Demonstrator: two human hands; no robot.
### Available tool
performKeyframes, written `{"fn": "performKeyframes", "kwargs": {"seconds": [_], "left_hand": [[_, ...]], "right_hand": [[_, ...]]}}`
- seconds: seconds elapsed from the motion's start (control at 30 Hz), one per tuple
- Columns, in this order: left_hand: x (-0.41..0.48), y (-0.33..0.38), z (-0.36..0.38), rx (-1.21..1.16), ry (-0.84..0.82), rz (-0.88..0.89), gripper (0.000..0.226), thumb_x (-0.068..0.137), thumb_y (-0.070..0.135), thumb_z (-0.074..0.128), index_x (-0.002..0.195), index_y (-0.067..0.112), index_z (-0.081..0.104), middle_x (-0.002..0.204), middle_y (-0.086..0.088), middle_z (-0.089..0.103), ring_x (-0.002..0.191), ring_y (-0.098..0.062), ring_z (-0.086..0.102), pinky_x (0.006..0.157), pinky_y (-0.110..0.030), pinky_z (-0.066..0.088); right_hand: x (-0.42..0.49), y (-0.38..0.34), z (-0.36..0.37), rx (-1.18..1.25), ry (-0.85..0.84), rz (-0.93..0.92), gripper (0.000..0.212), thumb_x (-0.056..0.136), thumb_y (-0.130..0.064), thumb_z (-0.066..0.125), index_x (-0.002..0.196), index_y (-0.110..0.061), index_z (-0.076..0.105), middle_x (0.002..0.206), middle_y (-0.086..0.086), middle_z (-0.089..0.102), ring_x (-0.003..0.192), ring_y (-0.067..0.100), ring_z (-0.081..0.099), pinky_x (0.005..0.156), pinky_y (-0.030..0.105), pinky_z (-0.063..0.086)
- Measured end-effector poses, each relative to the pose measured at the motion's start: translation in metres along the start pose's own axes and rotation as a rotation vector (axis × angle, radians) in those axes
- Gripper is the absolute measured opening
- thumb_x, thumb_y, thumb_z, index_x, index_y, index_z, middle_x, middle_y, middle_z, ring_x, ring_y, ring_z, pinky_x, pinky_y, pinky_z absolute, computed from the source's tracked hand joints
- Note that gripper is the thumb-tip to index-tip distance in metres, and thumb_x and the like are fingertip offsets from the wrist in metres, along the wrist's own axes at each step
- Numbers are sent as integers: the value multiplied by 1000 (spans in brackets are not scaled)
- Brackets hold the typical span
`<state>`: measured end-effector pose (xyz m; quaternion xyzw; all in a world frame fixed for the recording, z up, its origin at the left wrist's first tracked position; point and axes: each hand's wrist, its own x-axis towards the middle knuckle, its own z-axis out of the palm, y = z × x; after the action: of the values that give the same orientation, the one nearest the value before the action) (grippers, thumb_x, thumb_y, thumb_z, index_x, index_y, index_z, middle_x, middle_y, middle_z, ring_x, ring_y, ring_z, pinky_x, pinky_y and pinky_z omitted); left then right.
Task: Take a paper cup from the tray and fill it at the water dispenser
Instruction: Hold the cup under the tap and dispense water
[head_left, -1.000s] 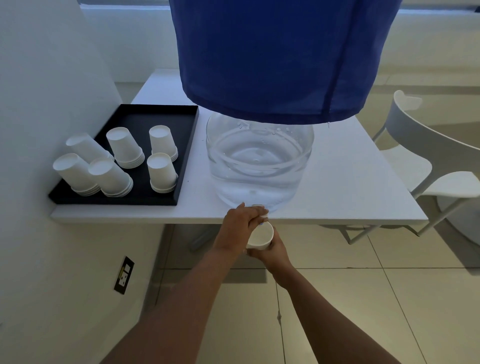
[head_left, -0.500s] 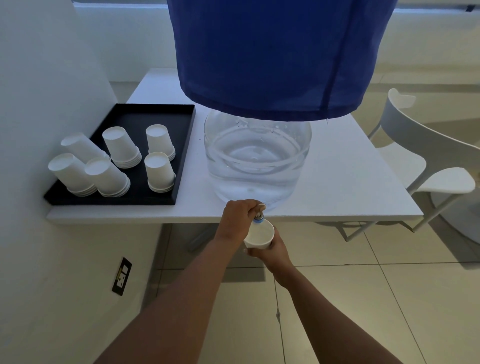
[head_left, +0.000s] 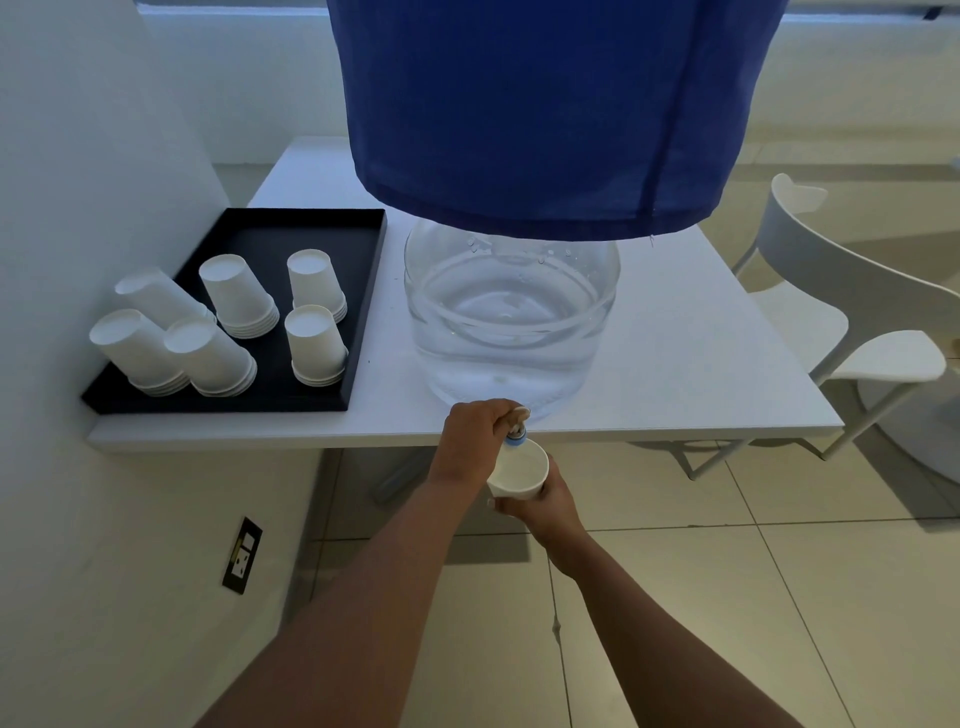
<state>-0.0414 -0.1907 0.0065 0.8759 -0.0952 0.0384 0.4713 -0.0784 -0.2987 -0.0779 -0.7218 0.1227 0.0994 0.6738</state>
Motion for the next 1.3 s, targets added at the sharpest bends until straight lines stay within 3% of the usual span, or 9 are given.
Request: {"fn": "performKeyframes", "kwargs": {"seconds": [0.13,0.53,0.9,1.3], "left_hand": [[1,-1,0,16,-6,-3,18,86,11,55,96,2,67,100,-18,71,94,-26,66,87,-26,46],[1,-2,0,45,-4,-1,20,87,13,54,99,2,66,101,-17,71,95,-24,65,80,-10,37],[-1,-2,1,37,8,3,17,86,9,55,95,1,67,99,-18,72,93,-25,66,77,-10,38],[-10,-4,2,123,7,105,24,86,3,52,107,5,62,110,-16,68,102,-25,63,93,-22,41]], "right_hand": [[0,0,1,1,-1,-4,69,60,-2,80,113,-30,44,107,-2,56,101,18,53,90,41,52],[-3,-4,3,-3,-7,-5,70,61,-2,80,117,-26,43,112,3,55,105,21,52,92,43,52],[-3,-4,-1,-6,-1,2,69,61,-1,79,115,-26,45,112,3,56,107,24,54,94,47,51],[0,0,-1,-16,-3,8,73,61,-2,79,122,-22,45,115,6,58,107,24,54,92,47,52]]}}
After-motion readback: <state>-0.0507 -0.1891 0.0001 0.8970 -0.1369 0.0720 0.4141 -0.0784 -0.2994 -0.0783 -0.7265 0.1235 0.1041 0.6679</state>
